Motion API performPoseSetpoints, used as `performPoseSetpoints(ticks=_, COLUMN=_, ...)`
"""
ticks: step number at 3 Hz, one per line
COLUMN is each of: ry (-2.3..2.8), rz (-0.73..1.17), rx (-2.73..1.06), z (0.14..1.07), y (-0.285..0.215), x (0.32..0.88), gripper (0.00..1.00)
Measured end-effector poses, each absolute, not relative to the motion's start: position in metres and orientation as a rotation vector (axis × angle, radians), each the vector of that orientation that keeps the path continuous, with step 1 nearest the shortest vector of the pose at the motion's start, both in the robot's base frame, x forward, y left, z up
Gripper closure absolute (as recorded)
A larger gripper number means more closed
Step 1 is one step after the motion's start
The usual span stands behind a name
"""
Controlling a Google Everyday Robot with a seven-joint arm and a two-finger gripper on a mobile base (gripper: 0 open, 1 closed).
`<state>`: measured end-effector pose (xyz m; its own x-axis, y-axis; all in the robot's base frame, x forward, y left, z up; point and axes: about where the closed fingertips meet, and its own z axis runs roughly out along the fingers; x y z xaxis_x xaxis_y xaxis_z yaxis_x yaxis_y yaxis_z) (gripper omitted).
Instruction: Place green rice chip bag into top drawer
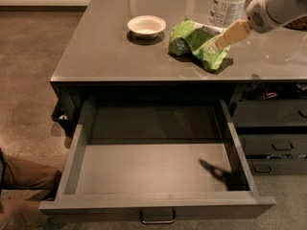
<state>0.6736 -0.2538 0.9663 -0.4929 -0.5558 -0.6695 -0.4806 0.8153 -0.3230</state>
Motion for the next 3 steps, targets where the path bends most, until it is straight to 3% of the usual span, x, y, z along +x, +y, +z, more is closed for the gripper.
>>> performPoseSetpoints(ticks=3, ry=2.091, rz=0.039, rx=-0.951, z=0.952, y=-0.191, x=0.741, gripper=0.0)
